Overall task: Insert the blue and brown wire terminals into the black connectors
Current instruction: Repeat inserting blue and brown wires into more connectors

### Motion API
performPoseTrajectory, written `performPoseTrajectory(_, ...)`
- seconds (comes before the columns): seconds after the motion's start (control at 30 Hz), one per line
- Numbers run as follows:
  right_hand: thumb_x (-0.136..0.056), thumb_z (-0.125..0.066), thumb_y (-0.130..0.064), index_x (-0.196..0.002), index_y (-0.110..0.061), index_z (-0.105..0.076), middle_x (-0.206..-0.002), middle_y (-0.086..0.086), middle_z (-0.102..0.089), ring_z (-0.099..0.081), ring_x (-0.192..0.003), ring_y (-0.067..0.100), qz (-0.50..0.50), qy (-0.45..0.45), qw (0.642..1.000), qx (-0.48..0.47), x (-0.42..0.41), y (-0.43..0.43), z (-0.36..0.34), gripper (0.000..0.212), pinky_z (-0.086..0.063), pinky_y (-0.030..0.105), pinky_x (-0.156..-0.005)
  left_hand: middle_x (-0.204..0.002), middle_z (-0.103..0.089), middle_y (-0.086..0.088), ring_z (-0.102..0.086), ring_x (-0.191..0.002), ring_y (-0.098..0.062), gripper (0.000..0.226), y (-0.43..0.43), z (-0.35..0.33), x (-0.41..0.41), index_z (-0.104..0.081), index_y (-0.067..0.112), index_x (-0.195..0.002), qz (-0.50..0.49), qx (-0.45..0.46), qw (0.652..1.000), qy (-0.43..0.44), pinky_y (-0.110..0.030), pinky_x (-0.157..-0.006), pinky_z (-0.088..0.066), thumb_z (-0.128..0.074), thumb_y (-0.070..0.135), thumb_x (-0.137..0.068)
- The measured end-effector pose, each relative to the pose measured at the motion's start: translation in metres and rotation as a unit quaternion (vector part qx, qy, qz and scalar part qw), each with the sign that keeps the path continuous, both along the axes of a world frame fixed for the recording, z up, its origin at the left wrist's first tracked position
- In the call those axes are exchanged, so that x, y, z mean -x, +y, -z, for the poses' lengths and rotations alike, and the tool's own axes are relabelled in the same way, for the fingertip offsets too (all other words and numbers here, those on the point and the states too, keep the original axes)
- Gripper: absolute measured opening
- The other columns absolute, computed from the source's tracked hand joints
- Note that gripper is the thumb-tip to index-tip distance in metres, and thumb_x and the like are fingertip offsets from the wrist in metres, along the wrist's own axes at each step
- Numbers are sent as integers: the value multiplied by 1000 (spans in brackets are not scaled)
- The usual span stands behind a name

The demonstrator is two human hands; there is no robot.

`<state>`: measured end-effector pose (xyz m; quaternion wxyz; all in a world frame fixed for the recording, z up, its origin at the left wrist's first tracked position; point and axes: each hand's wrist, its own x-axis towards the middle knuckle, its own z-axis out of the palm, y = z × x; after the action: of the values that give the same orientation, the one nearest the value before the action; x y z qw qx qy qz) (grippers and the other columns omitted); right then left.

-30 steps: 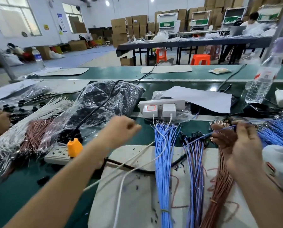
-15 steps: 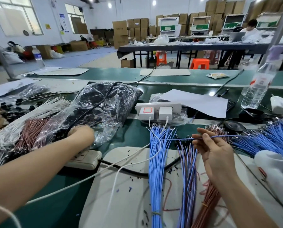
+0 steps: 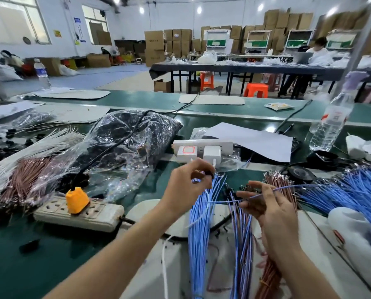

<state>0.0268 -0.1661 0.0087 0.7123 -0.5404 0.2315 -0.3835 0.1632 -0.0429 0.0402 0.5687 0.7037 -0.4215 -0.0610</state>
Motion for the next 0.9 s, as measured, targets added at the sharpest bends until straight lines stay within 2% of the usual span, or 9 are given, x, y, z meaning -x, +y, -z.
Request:
performPoseTrajectory(0.07, -102, -39, -17, -95, -9, -59, -69, 16, -71, -64, -49, 21, 7, 19, 999, 36, -1, 2, -2, 23, -52, 23, -45, -92, -68, -9, -69, -73, -16, 29, -7, 28, 14, -48, 11, -75, 29, 65, 990, 118, -32, -75, -58, -54, -16, -85)
performPoseTrajectory(0.13, -97, -51, -10, -92, -11, -62, -66, 11, -71, -65, -53, 19, 19, 63, 992, 110, -2, 3, 2, 12, -54, 24, -50, -94, -65, -15, -70, -72, -19, 31, -9, 43, 15, -40, 8, -75, 33, 95, 979, 177, -31, -72, -57, -50, -18, -86)
performPoseTrajectory(0.2, -90, -62, -5, -90, -19, -68, -73, 3, -73, -67, -66, 13, 27, 116, 977, 175, -2, 2, 7, 15, -55, 23, -65, -93, -65, -12, -70, -70, -22, 27, -8, 50, 11, -47, 9, -86, 46, 105, 978, 174, -31, -68, -57, -48, -17, -87)
performPoseTrajectory(0.27, -91, -60, -5, -91, -22, -70, -79, 0, -73, -66, -71, 11, 17, 120, 976, 178, -3, 3, 9, 20, -54, 24, -69, -93, -68, -5, -66, -72, -16, 39, -7, 52, 8, -61, 20, -98, 40, 93, 987, 127, -26, -65, -55, -48, -15, -88)
performPoseTrajectory(0.37, -96, -46, -15, -95, -12, -65, -78, 11, -73, -69, -68, 21, -22, 22, 996, 89, -3, 9, 1, 19, -57, 25, -63, -88, -70, 8, -62, -74, -8, 42, -7, 52, 7, -68, 26, -97, 19, 61, 996, 64, -22, -69, -52, -50, -11, -89)
performPoseTrajectory(0.47, -86, -50, -23, -98, -9, -60, -78, 14, -73, -71, -70, 25, -23, -34, 996, 74, -2, 14, -8, 22, -58, 25, -65, -102, -71, 5, -69, -83, -11, 38, -7, 52, 10, -65, 17, -96, 21, 86, 992, 88, -23, -81, -53, -49, -17, -87)
performPoseTrajectory(0.6, -85, -58, 6, -101, -16, -62, -89, 2, -73, -71, -79, 12, 10, -13, 981, 191, 2, 19, -11, 27, -53, 15, -73, -111, -68, -2, -71, -91, -19, 30, -6, 54, 11, -58, 6, -94, 47, 112, 984, 131, -27, -84, -55, -48, -21, -86)
performPoseTrajectory(0.7, -86, -55, 13, -96, -16, -63, -89, 0, -72, -70, -77, 11, 29, -8, 970, 240, 2, 24, -11, 32, -52, 14, -72, -107, -70, -2, -71, -91, -20, 29, -7, 54, 11, -51, 11, -92, 57, 111, 980, 155, -25, -82, -55, -47, -17, -89)
performPoseTrajectory(0.9, -87, -56, -1, -91, -18, -63, -87, -2, -71, -69, -77, 11, 75, -53, 959, 269, 4, 37, -13, 19, -52, 14, -72, -116, -67, -5, -71, -94, -21, 27, -6, 53, 10, -48, 12, -90, 62, 94, 982, 149, -33, -84, -56, -49, -15, -89)
